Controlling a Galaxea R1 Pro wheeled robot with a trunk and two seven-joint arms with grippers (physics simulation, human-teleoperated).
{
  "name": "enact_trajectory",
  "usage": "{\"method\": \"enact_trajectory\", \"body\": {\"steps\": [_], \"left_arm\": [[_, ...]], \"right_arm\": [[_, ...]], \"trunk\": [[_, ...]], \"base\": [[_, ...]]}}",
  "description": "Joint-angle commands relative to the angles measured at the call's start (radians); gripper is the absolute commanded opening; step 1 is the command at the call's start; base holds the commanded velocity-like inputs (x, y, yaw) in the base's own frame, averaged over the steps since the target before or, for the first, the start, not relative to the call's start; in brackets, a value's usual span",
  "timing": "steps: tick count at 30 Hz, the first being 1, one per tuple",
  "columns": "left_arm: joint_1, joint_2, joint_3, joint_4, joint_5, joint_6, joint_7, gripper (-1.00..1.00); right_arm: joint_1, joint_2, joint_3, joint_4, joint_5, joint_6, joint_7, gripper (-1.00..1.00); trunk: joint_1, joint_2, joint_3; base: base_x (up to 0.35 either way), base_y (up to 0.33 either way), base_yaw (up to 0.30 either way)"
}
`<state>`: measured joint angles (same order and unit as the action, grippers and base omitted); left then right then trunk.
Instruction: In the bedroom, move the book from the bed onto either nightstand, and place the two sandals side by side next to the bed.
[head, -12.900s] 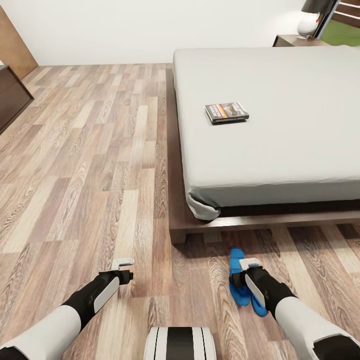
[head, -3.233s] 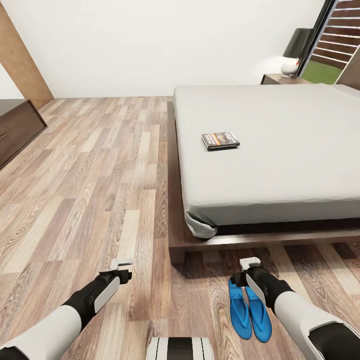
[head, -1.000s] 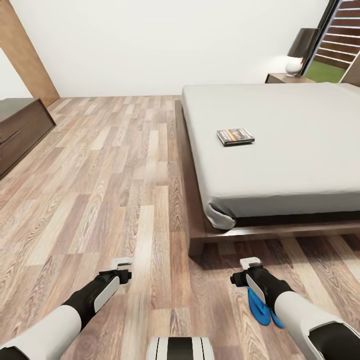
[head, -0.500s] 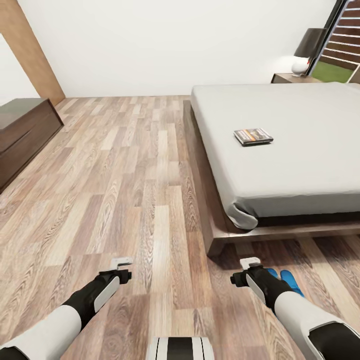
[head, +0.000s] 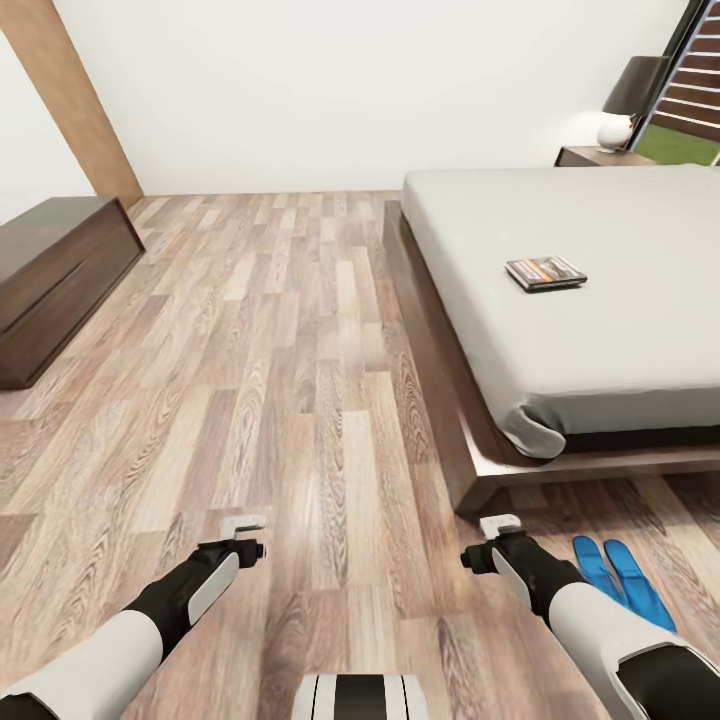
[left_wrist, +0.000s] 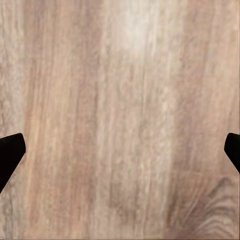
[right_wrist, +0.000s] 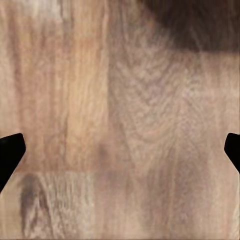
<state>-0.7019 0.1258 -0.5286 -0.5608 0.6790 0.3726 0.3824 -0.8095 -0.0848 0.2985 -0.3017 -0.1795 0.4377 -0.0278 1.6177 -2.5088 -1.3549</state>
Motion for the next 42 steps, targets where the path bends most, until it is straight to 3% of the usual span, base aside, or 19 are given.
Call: {"method": "enact_trajectory", "body": {"steps": [1, 18, 28, 42], "left_arm": [[-0.001, 0.002, -0.008, -0.002, 0.010, 0.002, 0.009, 1.00], [-0.001, 0.002, -0.008, -0.002, 0.010, 0.002, 0.009, 1.00], [-0.001, 0.002, -0.010, -0.001, 0.010, 0.003, 0.009, 1.00], [-0.001, 0.002, -0.011, -0.002, 0.010, 0.001, 0.009, 1.00]], "right_arm": [[0.000, -0.001, 0.008, -0.002, -0.009, 0.006, -0.003, 1.00], [0.000, -0.001, 0.008, -0.002, -0.009, 0.006, -0.003, 1.00], [0.000, -0.002, 0.007, -0.012, -0.009, 0.004, -0.003, 1.00], [0.000, -0.005, 0.004, -0.097, -0.010, 0.005, -0.004, 1.00]], "trunk": [[0.000, 0.000, -0.001], [0.000, 0.000, -0.001], [0.000, 0.000, -0.001], [0.000, 0.000, -0.001]], "base": [[0.000, 0.338, 0.000], [0.048, 0.336, 0.000], [0.204, 0.291, 0.000], [0.239, 0.256, 0.000]]}}
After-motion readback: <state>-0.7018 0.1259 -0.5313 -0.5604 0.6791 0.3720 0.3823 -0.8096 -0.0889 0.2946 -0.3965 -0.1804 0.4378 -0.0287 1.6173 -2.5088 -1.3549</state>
